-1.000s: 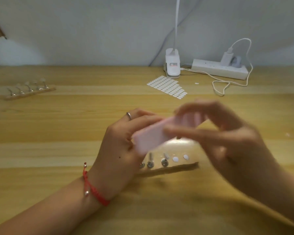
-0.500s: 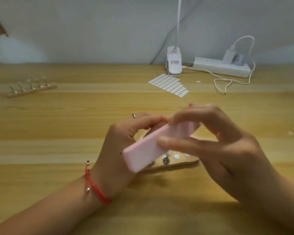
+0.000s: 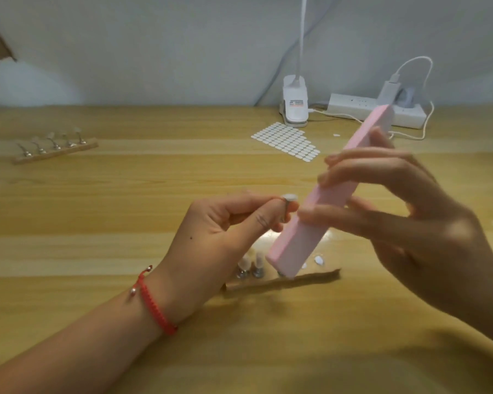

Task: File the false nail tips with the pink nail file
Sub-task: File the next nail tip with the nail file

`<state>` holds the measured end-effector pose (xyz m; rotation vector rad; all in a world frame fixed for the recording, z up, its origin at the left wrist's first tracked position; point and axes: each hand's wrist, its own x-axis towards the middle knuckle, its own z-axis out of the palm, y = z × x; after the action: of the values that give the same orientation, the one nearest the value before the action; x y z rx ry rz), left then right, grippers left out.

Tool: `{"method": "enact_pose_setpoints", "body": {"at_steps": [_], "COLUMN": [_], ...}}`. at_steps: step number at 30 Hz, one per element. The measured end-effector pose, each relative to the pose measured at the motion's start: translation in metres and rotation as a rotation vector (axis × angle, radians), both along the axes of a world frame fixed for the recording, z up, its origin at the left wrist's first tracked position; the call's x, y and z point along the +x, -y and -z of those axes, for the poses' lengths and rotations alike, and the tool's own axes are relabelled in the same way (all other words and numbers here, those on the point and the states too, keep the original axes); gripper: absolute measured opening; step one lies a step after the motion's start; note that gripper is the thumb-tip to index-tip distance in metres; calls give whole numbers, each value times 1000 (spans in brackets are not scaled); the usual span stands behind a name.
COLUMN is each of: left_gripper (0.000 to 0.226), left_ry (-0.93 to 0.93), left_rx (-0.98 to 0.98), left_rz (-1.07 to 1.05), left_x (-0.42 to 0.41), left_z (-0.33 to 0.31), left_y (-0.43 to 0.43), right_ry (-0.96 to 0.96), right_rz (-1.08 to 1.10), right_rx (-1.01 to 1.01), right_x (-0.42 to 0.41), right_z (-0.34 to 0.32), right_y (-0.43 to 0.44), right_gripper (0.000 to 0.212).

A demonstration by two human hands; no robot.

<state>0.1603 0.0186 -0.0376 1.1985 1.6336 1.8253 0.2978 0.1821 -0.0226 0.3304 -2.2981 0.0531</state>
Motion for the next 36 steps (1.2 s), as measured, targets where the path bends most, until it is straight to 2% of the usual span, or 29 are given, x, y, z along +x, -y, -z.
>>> {"method": "enact_pose_setpoints", "body": {"at_steps": [4, 8, 11, 15, 17, 19, 21, 22, 24, 26, 30, 34, 36], "left_gripper": [22, 15, 16, 17, 18, 18, 17, 17, 18, 19, 20, 21, 23], "left_ry": [-97, -111, -167, -142, -130, -118, -97, -92, -81, -76, -12, -45, -48], "left_rx": [-28, -35, -30, -33, -15, -8, -20, -25, -21, -19, -24, -18, -28], "left_rz": [70, 81, 78, 70, 73, 74, 80, 81, 83, 83, 64, 70, 67], "left_x": [1, 3, 3, 4, 3, 4, 6, 7, 6, 5, 6, 5, 6], "left_z": [2, 0, -1, 0, 0, 0, -1, -1, -1, 0, 1, -1, -1], "left_y": [2, 3, 3, 1, 1, 1, 2, 2, 1, 2, 2, 2, 2], "right_ry": [0, 104, 43, 197, 127, 72, 149, 170, 110, 64, 127, 69, 139], "right_rz": [71, -142, -7, -169, -88, -12, -114, -155, -95, -4, -178, -40, -179], "right_rx": [-9, -47, -88, -182, -119, -147, -206, -163, -59, -115, -42, -254, -304], "right_x": [1, 1, -2, -1, -3, -1, 1, 1, -3, -4, 2, -5, -1], "right_z": [-7, 2, -9, 6, -2, -6, 2, 5, 0, -5, 16, 4, 14], "right_y": [-9, 8, -6, 15, 6, 0, 13, 21, 12, 2, 21, 4, 18], "right_gripper": [25, 26, 29, 23, 25, 26, 20, 22, 32, 39, 27, 35, 32]}}
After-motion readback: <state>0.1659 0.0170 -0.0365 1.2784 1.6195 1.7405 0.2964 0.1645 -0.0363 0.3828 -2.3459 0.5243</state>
